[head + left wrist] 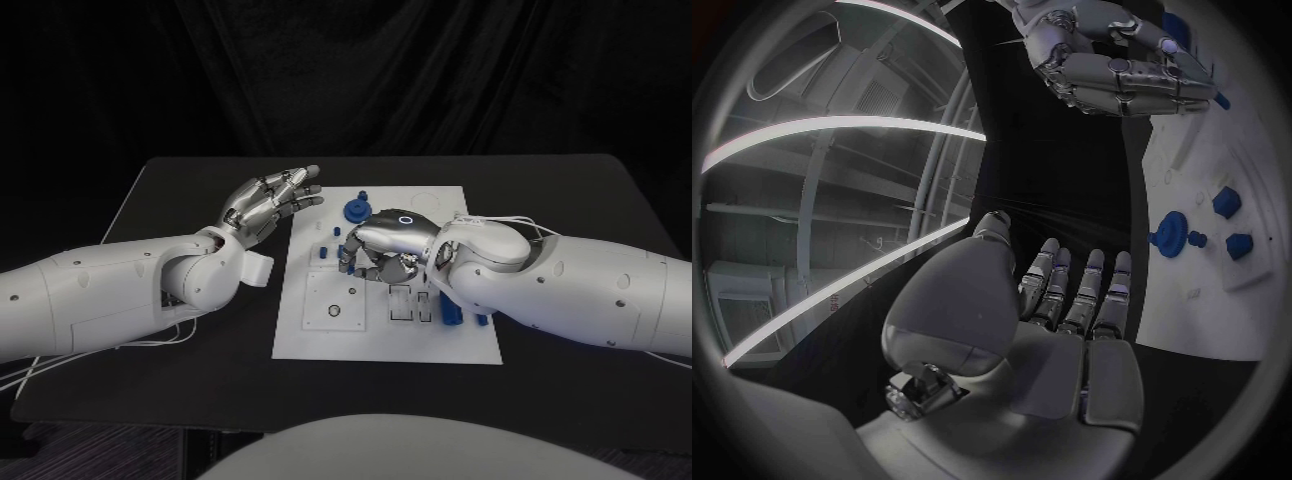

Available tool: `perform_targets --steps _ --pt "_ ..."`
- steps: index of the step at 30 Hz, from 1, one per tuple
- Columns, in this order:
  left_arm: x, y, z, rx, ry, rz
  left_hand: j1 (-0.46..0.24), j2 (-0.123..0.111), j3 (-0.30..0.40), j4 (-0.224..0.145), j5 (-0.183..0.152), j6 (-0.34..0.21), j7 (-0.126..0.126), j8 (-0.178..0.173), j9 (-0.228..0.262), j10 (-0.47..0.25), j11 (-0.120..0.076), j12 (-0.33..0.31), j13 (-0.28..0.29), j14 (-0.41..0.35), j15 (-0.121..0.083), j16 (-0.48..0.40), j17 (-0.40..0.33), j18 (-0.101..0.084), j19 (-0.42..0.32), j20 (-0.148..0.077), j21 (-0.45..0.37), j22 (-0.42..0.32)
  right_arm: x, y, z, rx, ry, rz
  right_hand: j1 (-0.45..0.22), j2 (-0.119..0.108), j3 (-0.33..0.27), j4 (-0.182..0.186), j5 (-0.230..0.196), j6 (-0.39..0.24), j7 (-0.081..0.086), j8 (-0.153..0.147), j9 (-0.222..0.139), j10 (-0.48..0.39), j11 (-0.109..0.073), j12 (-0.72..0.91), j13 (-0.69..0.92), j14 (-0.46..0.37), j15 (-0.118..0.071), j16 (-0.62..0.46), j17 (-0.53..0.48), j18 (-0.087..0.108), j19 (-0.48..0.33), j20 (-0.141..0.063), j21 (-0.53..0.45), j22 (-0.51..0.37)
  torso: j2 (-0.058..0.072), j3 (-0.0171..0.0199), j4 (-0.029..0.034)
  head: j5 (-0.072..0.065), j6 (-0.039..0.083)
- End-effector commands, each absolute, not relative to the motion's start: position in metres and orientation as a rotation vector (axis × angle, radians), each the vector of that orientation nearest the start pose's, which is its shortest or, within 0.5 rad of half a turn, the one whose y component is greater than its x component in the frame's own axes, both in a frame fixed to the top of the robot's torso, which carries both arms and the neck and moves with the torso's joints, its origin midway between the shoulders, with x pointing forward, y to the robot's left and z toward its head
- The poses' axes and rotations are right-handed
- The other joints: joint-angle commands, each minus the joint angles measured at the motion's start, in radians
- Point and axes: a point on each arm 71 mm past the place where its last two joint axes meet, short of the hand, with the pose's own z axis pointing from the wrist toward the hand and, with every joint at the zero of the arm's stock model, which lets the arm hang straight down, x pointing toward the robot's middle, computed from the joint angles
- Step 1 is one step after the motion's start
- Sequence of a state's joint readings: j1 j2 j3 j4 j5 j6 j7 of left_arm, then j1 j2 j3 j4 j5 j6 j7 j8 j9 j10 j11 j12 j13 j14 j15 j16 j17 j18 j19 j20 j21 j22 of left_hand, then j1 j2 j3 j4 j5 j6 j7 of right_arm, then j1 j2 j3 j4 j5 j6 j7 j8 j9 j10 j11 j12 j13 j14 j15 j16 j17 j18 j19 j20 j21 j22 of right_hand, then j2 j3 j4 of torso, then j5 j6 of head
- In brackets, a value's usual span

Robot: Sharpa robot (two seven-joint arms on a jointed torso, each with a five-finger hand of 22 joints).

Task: Assemble the parts on the task board

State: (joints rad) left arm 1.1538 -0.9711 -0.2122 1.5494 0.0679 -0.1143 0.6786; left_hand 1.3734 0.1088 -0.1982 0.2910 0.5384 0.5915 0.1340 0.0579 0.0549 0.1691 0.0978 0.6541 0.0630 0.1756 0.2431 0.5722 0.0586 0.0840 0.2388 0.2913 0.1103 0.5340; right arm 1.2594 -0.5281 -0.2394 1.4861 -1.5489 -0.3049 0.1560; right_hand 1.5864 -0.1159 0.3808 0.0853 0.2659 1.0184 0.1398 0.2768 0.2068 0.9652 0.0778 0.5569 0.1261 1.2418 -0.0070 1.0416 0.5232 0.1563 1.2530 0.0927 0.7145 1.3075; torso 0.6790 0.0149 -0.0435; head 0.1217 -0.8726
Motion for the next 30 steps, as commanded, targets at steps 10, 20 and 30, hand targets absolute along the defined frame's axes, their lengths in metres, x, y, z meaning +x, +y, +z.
perform_targets --steps 10,20,30 --pt "0.444 0.257 -0.238 -1.141 1.344 -1.713 0.002 0.012 -0.005 0.002 0.008 -0.001 0.004 0.002 0.000 0.000 0.007 0.005 0.001 0.007 0.005 0.004 0.001 -0.012 0.008 0.000 0.009 0.007 0.432 -0.036 -0.231 -0.775 1.666 0.973 -0.016 0.002 0.002 0.002 -0.007 0.012 0.000 0.002 0.008 0.004 -0.001 -0.013 -0.004 -0.001 0.003 -0.007 -0.001 -0.002 -0.006 0.004 -0.007 0.059 0.003 -0.0008 0.0007 0.005 0.000" --pt "0.445 0.254 -0.240 -1.143 1.355 -1.719 0.002 0.014 -0.004 0.002 0.008 -0.001 0.004 0.002 0.000 -0.001 0.008 0.004 0.001 0.008 0.006 0.005 0.001 -0.011 0.010 0.000 0.010 0.009 0.430 -0.039 -0.239 -0.771 1.696 0.963 -0.017 0.002 0.002 0.002 -0.008 0.013 0.000 0.001 0.009 0.004 -0.001 -0.015 -0.004 -0.003 0.003 -0.010 -0.006 -0.001 -0.008 0.004 -0.014 0.057 0.002 0.0002 -0.0007 0.009 0.000" --pt "0.447 0.252 -0.242 -1.147 1.365 -1.719 0.002 0.016 -0.004 0.002 0.009 -0.001 0.005 0.002 0.000 -0.001 0.009 0.005 0.001 0.008 0.007 0.005 0.001 -0.011 0.009 0.000 0.009 0.007 0.429 -0.041 -0.244 -0.764 1.706 0.962 -0.017 0.003 0.002 0.002 -0.008 0.012 0.000 0.001 0.010 0.004 -0.001 -0.016 -0.004 -0.004 0.003 -0.011 -0.008 0.000 -0.009 0.004 -0.015 0.057 0.002 0.0000 -0.0010 0.011 0.000"
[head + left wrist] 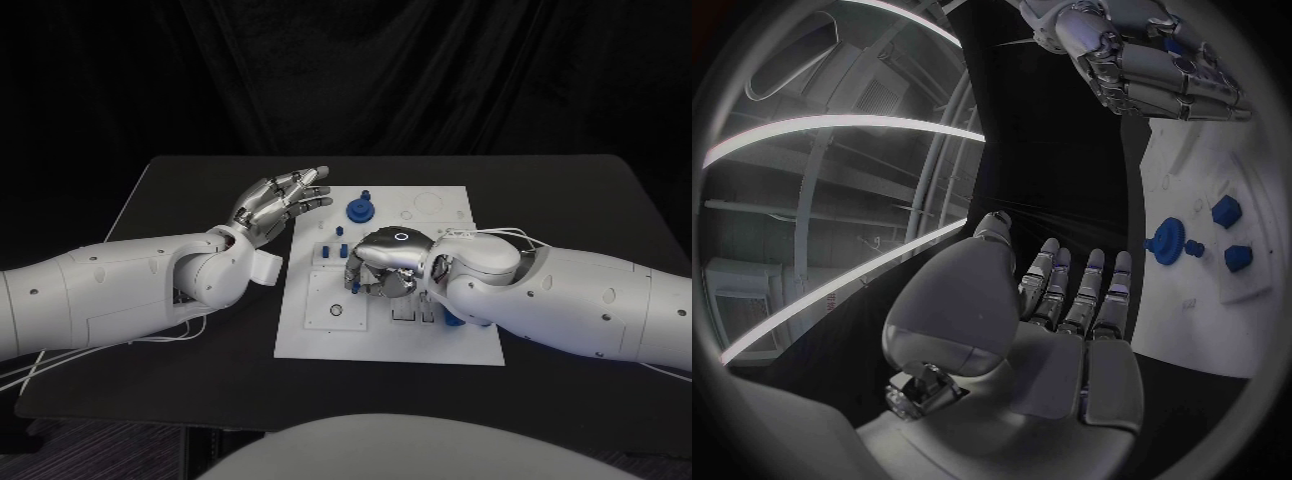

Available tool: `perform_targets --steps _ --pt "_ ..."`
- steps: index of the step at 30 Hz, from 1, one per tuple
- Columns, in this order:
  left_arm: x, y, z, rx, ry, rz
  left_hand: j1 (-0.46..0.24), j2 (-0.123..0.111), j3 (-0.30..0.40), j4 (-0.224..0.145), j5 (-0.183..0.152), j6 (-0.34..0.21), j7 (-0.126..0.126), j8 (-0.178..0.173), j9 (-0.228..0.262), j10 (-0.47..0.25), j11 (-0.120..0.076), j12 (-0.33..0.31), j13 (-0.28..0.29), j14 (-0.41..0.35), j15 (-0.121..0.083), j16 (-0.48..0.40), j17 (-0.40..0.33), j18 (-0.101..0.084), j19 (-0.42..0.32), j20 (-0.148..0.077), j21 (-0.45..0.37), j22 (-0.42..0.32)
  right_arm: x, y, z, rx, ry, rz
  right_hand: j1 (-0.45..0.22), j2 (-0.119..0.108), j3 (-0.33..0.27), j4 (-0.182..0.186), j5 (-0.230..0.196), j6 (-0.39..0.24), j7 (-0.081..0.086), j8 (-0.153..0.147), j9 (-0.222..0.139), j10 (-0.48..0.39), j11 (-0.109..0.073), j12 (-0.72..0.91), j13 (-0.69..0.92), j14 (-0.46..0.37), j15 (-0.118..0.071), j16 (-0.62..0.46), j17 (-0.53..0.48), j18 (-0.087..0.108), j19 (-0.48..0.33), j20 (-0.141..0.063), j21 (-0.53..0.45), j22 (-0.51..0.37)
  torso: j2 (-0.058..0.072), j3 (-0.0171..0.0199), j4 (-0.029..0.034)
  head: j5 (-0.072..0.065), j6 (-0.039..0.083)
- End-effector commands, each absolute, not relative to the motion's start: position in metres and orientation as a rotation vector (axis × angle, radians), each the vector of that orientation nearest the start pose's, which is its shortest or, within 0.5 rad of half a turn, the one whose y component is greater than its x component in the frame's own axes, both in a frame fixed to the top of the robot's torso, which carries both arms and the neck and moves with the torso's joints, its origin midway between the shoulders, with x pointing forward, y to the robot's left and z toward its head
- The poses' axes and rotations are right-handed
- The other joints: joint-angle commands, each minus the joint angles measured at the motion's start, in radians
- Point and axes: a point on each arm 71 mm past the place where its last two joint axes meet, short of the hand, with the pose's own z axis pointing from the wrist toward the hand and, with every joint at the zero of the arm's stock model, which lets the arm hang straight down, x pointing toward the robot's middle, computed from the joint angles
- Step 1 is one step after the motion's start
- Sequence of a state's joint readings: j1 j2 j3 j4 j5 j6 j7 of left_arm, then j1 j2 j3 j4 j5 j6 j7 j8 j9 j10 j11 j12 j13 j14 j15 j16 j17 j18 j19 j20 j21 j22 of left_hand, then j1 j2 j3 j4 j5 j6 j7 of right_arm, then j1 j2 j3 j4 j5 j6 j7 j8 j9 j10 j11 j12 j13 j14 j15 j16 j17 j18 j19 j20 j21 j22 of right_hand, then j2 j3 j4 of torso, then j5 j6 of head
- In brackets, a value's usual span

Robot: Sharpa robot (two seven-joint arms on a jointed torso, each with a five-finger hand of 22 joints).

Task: Assemble the parts on the task board

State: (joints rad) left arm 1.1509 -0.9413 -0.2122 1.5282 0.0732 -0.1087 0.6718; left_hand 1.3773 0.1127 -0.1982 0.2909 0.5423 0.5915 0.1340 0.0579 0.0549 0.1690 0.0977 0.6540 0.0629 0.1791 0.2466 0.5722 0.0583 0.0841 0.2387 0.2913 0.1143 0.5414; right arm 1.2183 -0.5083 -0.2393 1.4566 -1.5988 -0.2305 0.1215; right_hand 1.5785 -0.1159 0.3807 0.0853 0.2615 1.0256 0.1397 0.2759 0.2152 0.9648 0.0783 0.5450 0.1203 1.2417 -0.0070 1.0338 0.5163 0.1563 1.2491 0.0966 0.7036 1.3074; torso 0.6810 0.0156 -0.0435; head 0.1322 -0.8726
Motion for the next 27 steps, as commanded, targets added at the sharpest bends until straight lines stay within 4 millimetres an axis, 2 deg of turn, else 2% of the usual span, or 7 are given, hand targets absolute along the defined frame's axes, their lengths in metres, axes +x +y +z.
perform_targets --steps 1,8,22,27 --pt "0.447 0.252 -0.242 -1.147 1.366 -1.719 -0.002 0.013 -0.004 0.002 0.005 0.000 0.006 0.002 0.000 -0.001 0.010 0.005 0.001 0.004 0.004 0.004 0.002 -0.011 0.010 0.000 0.006 -0.001 0.429 -0.041 -0.245 -0.763 1.707 0.962 -0.009 0.003 0.002 0.002 -0.004 0.005 0.000 0.002 0.002 0.004 -0.002 -0.004 0.002 -0.004 0.003 -0.004 -0.001 0.000 -0.005 0.000 -0.004 0.057 0.000 -0.0008 -0.0011 0.000 0.000" --pt "0.448 0.251 -0.243 -1.148 1.371 -1.720 -0.002 0.014 -0.004 0.002 0.005 -0.003 0.007 0.002 0.000 -0.002 0.010 0.003 0.001 0.004 0.004 0.004 0.001 -0.011 0.009 0.000 0.006 -0.002 0.431 -0.041 -0.247 -0.761 1.714 0.956 -0.008 0.003 0.003 0.001 -0.004 0.006 -0.001 0.002 0.002 0.005 -0.002 -0.005 0.001 -0.004 0.003 -0.004 -0.001 0.000 -0.005 0.000 -0.004 0.057 0.000 -0.0010 0.0004 -0.003 0.000" --pt "0.448 0.250 -0.245 -1.154 1.382 -1.723 -0.002 0.017 -0.003 0.002 0.005 -0.004 0.008 0.002 0.000 -0.005 0.012 -0.001 0.000 0.002 0.006 0.001 0.001 -0.010 0.010 0.000 0.006 -0.002 0.431 -0.041 -0.257 -0.753 1.730 0.955 -0.008 0.003 0.003 0.000 -0.004 0.005 -0.001 0.001 0.004 0.006 -0.002 -0.007 0.001 -0.006 0.002 -0.007 -0.005 0.001 -0.007 0.000 -0.008 0.056 0.000 -0.0010 -0.0003 0.000 0.000" --pt "0.448 0.250 -0.246 -1.155 1.385 -1.723 -0.001 0.019 -0.003 0.002 0.006 -0.001 0.010 0.002 0.000 -0.006 0.013 -0.002 0.000 0.000 0.007 0.000 0.001 -0.010 0.010 0.000 0.006 -0.003 0.429 -0.039 -0.258 -0.758 1.732 0.965 -0.022 0.001 -0.001 0.004 -0.017 -0.013 0.005 -0.011 0.007 -0.010 0.005 -0.026 -0.004 -0.016 0.008 -0.018 -0.018 0.001 -0.016 0.004 -0.023 0.052 0.000 -0.0014 0.0001 0.000 0.000"
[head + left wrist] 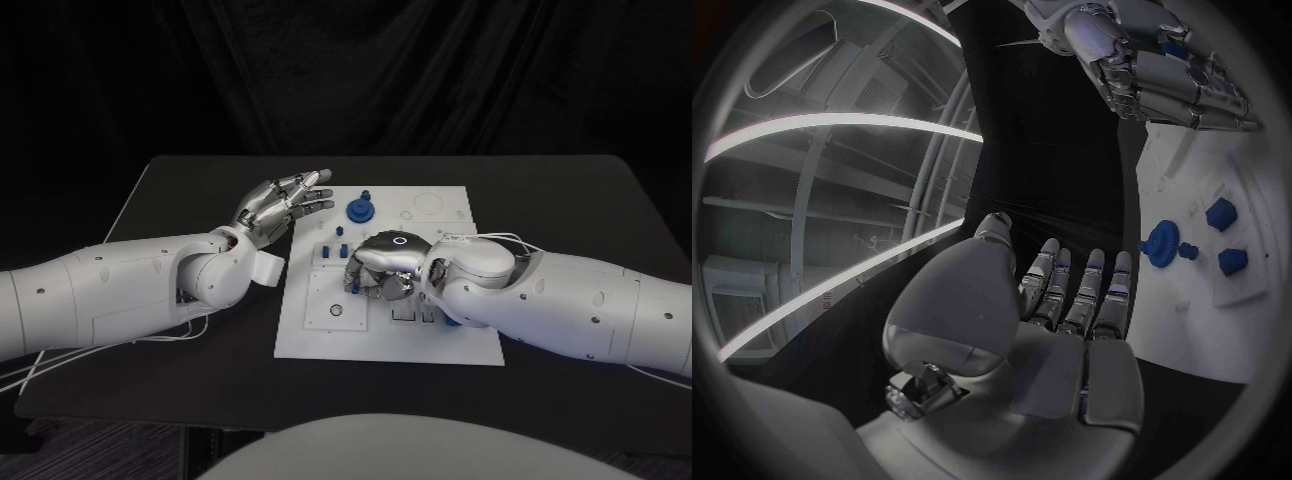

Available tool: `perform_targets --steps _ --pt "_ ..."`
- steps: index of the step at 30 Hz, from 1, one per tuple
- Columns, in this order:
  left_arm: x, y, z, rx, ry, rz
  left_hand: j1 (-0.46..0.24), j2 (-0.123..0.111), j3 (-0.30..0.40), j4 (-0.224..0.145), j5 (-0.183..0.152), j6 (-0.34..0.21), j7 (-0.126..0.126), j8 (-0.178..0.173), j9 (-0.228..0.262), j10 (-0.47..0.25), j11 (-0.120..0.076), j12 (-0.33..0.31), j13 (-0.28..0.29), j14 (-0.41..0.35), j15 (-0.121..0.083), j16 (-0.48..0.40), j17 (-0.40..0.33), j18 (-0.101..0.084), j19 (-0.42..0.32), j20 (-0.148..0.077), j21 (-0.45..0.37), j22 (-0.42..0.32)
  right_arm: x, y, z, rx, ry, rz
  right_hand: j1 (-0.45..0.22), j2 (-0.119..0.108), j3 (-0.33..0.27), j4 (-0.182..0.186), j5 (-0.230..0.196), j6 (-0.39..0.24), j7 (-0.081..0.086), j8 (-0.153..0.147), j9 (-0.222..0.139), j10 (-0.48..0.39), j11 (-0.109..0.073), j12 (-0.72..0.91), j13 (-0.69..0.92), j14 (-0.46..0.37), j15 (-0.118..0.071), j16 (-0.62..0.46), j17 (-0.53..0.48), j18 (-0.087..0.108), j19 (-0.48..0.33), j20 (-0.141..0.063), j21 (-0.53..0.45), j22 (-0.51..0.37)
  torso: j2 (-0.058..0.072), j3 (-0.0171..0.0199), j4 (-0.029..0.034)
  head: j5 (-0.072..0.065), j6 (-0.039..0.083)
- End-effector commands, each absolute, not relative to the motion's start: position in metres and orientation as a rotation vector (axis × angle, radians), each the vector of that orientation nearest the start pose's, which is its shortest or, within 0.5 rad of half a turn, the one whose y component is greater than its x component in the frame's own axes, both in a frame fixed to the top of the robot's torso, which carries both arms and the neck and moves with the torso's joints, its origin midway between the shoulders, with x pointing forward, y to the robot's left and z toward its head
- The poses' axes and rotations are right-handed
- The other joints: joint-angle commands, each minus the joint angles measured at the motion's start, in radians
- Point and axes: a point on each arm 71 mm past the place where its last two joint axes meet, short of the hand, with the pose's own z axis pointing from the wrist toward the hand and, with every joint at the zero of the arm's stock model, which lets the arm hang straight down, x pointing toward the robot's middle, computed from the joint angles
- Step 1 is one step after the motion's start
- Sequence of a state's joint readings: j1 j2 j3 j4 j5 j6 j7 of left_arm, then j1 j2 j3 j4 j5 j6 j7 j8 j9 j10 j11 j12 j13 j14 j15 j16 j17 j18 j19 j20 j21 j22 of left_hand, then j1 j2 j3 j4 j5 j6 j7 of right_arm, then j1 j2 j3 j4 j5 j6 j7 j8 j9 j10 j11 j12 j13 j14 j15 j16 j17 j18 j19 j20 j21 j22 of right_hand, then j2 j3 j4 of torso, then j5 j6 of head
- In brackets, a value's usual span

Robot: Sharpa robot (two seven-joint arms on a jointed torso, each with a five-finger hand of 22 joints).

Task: Assemble the parts on the task board

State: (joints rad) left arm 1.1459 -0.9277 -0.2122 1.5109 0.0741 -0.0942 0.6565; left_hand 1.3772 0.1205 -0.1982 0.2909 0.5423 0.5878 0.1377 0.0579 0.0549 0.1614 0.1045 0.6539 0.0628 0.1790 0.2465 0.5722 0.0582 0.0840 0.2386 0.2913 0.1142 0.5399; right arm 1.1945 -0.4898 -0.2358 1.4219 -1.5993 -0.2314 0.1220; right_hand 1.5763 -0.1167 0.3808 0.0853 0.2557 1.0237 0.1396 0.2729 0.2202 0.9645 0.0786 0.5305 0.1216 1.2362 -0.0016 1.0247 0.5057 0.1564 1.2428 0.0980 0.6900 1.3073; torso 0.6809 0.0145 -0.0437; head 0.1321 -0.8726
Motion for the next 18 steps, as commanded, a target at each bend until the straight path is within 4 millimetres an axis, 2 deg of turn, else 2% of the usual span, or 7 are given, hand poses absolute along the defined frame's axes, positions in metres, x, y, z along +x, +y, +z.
perform_targets --steps 1,5,6,7,8,11,18 --pt "0.448 0.250 -0.246 -1.156 1.386 -1.723 -0.001 0.011 -0.003 0.002 0.006 0.003 0.007 0.002 0.000 0.001 0.006 -0.002 0.000 0.001 0.007 0.000 0.001 -0.010 0.010 0.000 0.006 -0.002 0.428 -0.039 -0.258 -0.760 1.733 0.966 -0.024 0.000 -0.003 0.006 -0.014 -0.018 0.007 -0.012 0.003 -0.015 0.007 -0.016 -0.006 -0.012 0.005 -0.010 -0.010 0.001 -0.011 0.004 -0.013 0.051 0.000 -0.0001 0.0003 0.001 0.000" --pt "0.448 0.250 -0.247 -1.157 1.387 -1.723 -0.001 0.011 -0.003 0.002 0.006 0.003 0.007 0.002 0.000 0.001 0.006 -0.002 0.000 0.001 0.007 0.000 0.001 -0.010 0.010 0.000 0.006 -0.002 0.428 -0.039 -0.260 -0.764 1.744 0.965 -0.080 -0.019 -0.036 0.042 -0.065 -0.115 0.018 -0.075 -0.016 -0.097 0.032 -0.059 -0.017 -0.039 0.029 -0.032 -0.041 0.005 -0.039 0.021 -0.072 0.033 0.000 -0.0001 0.0006 -0.001 0.000" --pt "0.448 0.250 -0.247 -1.157 1.387 -1.723 -0.001 0.011 -0.003 0.002 0.006 0.003 0.007 0.002 0.000 0.001 0.006 -0.002 0.000 0.001 0.007 0.000 0.001 -0.010 0.010 0.000 0.006 -0.002 0.427 -0.039 -0.260 -0.764 1.747 0.964 -0.097 -0.027 -0.055 0.054 -0.084 -0.182 0.007 -0.115 -0.033 -0.144 0.043 -0.078 -0.022 -0.046 0.038 -0.033 -0.040 0.007 -0.050 0.030 -0.097 0.026 0.000 -0.0002 0.0006 -0.001 0.000" --pt "0.448 0.250 -0.247 -1.158 1.388 -1.723 -0.001 0.012 -0.003 0.002 0.006 0.002 0.007 0.002 0.000 0.000 0.007 -0.002 0.000 0.000 0.007 0.000 0.001 -0.010 0.010 0.000 0.006 -0.002 0.427 -0.039 -0.260 -0.764 1.748 0.963 -0.110 -0.028 -0.091 0.064 -0.109 -0.255 -0.016 -0.158 -0.054 -0.207 0.049 -0.093 -0.024 -0.063 0.041 -0.035 -0.038 0.015 -0.071 0.039 -0.147 0.011 0.000 -0.0002 0.0005 -0.001 0.000" --pt "0.448 0.250 -0.247 -1.158 1.388 -1.722 -0.001 0.012 -0.003 0.002 0.006 0.002 0.007 0.002 0.000 0.000 0.007 -0.002 0.000 0.000 0.007 0.000 0.001 -0.010 0.010 0.000 0.006 -0.002 0.427 -0.040 -0.260 -0.763 1.746 0.964 -0.114 -0.024 -0.119 0.069 -0.120 -0.275 -0.018 -0.170 -0.064 -0.240 0.053 -0.093 -0.023 -0.070 0.042 -0.032 -0.036 0.019 -0.076 0.042 -0.164 0.006 0.000 -0.0002 0.0005 -0.001 0.000" --pt "0.448 0.251 -0.248 -1.160 1.389 -1.721 -0.001 0.012 -0.003 0.002 0.006 0.002 0.007 0.002 0.000 0.000 0.007 -0.002 0.000 0.000 0.007 0.000 0.001 -0.010 0.010 0.000 0.006 -0.002 0.427 -0.042 -0.258 -0.753 1.728 0.970 -0.117 -0.018 -0.155 0.078 -0.144 -0.296 -0.032 -0.182 -0.076 -0.276 0.057 -0.087 -0.019 -0.076 0.041 -0.030 -0.035 0.022 -0.081 0.043 -0.186 -0.001 0.000 -0.0002 0.0003 -0.001 0.000" --pt "0.449 0.252 -0.249 -1.164 1.390 -1.715 0.000 0.013 -0.003 0.001 0.006 0.003 0.009 0.002 0.000 -0.001 0.008 -0.003 0.000 -0.001 0.007 0.000 0.001 -0.010 0.010 0.000 0.006 -0.002 0.428 -0.050 -0.247 -0.722 1.650 0.986 -0.086 0.000 -0.212 0.088 -0.132 -0.271 -0.021 -0.170 -0.085 -0.311 0.058 -0.045 -0.002 -0.081 0.043 -0.023 -0.031 0.021 -0.069 0.045 -0.199 -0.002 -0.001 0.0000 0.0000 -0.002 0.000"
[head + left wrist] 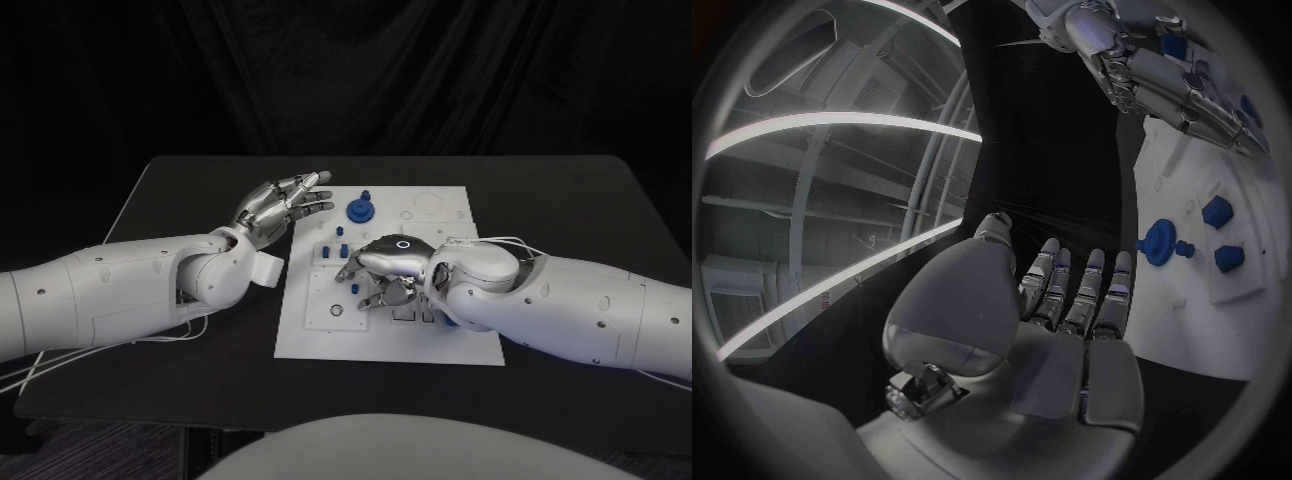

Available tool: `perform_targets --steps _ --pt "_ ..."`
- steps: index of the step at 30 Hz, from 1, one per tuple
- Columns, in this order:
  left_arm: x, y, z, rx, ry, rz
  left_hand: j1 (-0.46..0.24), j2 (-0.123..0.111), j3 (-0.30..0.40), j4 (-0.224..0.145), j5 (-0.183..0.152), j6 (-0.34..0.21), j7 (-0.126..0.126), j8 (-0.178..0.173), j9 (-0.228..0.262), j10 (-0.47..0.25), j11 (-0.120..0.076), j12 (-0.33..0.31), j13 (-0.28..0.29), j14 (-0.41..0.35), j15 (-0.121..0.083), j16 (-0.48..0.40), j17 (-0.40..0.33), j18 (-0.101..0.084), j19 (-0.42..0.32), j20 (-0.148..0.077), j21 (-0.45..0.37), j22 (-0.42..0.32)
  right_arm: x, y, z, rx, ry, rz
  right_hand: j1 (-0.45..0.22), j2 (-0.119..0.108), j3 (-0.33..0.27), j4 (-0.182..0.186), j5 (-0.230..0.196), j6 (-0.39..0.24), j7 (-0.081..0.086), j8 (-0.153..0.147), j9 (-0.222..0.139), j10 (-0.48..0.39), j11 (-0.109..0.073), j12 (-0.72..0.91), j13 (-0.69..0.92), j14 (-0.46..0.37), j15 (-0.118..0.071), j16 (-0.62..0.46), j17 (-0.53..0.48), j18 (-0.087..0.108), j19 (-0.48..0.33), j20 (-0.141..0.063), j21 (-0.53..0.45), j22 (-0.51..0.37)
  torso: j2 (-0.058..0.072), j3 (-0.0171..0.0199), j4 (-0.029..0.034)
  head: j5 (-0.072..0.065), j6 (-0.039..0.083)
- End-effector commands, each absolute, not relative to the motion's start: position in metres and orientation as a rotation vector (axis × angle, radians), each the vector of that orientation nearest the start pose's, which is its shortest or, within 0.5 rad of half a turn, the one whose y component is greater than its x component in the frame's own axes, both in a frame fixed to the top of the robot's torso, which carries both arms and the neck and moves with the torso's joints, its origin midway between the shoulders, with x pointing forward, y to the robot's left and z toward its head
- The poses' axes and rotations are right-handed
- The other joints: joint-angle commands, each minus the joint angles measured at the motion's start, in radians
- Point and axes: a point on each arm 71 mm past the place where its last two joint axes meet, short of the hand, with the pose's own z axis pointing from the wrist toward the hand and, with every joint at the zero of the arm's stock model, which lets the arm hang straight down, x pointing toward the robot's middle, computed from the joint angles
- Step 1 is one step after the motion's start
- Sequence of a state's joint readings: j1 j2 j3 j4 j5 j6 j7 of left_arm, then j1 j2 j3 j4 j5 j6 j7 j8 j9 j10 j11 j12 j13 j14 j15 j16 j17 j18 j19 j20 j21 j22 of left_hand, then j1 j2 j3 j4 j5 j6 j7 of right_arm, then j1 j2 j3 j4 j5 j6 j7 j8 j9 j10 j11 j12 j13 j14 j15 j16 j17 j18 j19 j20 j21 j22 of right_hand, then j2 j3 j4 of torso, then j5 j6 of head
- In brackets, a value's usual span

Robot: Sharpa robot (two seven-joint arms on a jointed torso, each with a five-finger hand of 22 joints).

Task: Assemble the parts on the task board

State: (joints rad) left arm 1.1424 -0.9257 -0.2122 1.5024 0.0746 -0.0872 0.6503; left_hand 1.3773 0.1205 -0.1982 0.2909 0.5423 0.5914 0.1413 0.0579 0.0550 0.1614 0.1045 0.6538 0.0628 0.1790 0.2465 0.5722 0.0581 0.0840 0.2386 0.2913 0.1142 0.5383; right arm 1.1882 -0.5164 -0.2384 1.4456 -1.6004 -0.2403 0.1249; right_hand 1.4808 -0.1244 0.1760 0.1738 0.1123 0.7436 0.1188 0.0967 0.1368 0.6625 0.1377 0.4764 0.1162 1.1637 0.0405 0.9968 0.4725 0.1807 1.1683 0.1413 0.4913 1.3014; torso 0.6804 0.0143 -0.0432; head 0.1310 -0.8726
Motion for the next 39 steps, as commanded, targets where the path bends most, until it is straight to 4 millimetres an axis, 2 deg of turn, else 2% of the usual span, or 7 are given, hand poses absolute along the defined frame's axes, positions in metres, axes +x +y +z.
perform_targets --steps 1,6,10,16,23,29,39 --pt "0.449 0.252 -0.249 -1.165 1.390 -1.715 0.000 0.013 -0.003 0.001 0.006 -0.001 0.005 0.002 0.000 -0.001 0.008 -0.003 0.000 -0.001 0.007 0.000 0.001 -0.010 0.010 0.000 0.006 0.000 0.429 -0.051 -0.243 -0.721 1.638 0.984 0.013 0.010 -0.010 0.000 0.018 0.013 0.001 0.007 -0.002 -0.007 -0.002 0.016 0.006 -0.007 0.002 0.006 0.002 -0.004 0.008 0.002 0.003 0.005 0.000 0.0002 -0.0004 -0.002 0.000" --pt "0.448 0.252 -0.250 -1.167 1.391 -1.712 0.001 0.014 -0.002 0.001 0.007 0.002 0.006 0.003 0.000 -0.001 0.009 -0.001 0.000 -0.002 0.008 0.000 0.001 -0.010 0.010 0.000 0.007 0.000 0.436 -0.062 -0.223 -0.725 1.605 0.960 0.016 0.024 -0.031 0.015 0.027 0.049 0.014 0.024 -0.003 0.027 -0.003 0.052 0.016 0.004 0.008 0.013 0.003 -0.009 0.033 0.008 0.028 0.014 0.000 0.0005 -0.0004 -0.004 0.000" --pt "0.448 0.253 -0.250 -1.169 1.391 -1.708 0.001 0.014 -0.002 0.001 0.007 0.004 0.006 0.003 0.001 -0.001 0.010 0.000 0.000 -0.002 0.008 0.000 0.001 -0.010 0.011 0.000 0.007 0.001 0.443 -0.080 -0.204 -0.722 1.600 0.910 0.039 0.040 -0.032 0.014 0.098 0.109 0.030 0.046 -0.002 0.051 -0.004 0.057 0.012 0.015 0.007 0.017 0.002 -0.013 0.056 0.007 0.053 0.024 -0.001 0.0004 -0.0008 0.000 0.000" --pt "0.448 0.254 -0.250 -1.172 1.389 -1.701 0.004 0.014 -0.002 0.001 0.013 0.008 0.009 0.004 0.001 -0.001 0.012 0.004 0.001 -0.002 0.009 0.003 0.001 -0.009 0.012 0.000 0.008 0.001 0.456 -0.121 -0.186 -0.666 1.614 0.797 0.035 0.043 -0.036 0.023 0.120 0.103 0.009 0.030 -0.015 0.047 -0.003 0.032 -0.003 0.018 0.008 0.016 0.000 -0.014 0.063 0.007 0.054 0.029 -0.001 -0.0007 -0.0012 -0.004 0.000" --pt "0.448 0.253 -0.250 -1.173 1.390 -1.704 0.005 0.016 -0.002 0.001 0.017 0.009 0.010 0.005 0.001 0.000 0.013 0.005 0.001 -0.002 0.009 0.003 0.001 -0.009 0.012 0.000 0.008 0.001 0.468 -0.152 -0.190 -0.621 1.668 0.700 0.003 0.050 -0.059 0.053 0.074 0.090 0.002 0.004 -0.032 -0.003 -0.001 -0.025 -0.038 0.032 -0.006 0.018 0.002 -0.016 0.080 -0.003 0.068 0.038 -0.001 -0.0010 0.0000 -0.010 0.000" --pt "0.448 0.251 -0.250 -1.172 1.394 -1.711 0.007 0.018 -0.001 0.001 0.021 0.009 0.011 0.005 0.001 -0.001 0.015 0.005 0.001 -0.002 0.010 0.004 0.001 -0.009 0.012 0.000 0.008 0.001 0.472 -0.174 -0.198 -0.563 1.689 0.681 0.005 0.049 -0.068 0.060 0.063 0.106 0.014 0.002 -0.038 0.012 -0.004 -0.037 -0.050 0.058 -0.005 0.030 0.025 -0.022 0.103 -0.006 0.100 0.048 0.000 0.0000 -0.0004 -0.006 0.000" --pt "0.449 0.249 -0.251 -1.174 1.399 -1.715 0.011 0.023 0.002 0.001 0.027 0.012 0.012 0.006 0.002 -0.003 0.016 0.005 0.001 -0.003 0.011 0.005 0.001 -0.008 0.014 0.000 0.010 0.002 0.474 -0.182 -0.211 -0.541 1.698 0.686 0.032 0.053 -0.069 0.060 0.073 0.155 0.021 0.012 -0.040 0.107 -0.014 -0.012 -0.044 0.064 -0.003 0.020 0.020 -0.022 0.111 -0.003 0.091 0.051 0.001 0.0014 -0.0007 -0.010 0.000"
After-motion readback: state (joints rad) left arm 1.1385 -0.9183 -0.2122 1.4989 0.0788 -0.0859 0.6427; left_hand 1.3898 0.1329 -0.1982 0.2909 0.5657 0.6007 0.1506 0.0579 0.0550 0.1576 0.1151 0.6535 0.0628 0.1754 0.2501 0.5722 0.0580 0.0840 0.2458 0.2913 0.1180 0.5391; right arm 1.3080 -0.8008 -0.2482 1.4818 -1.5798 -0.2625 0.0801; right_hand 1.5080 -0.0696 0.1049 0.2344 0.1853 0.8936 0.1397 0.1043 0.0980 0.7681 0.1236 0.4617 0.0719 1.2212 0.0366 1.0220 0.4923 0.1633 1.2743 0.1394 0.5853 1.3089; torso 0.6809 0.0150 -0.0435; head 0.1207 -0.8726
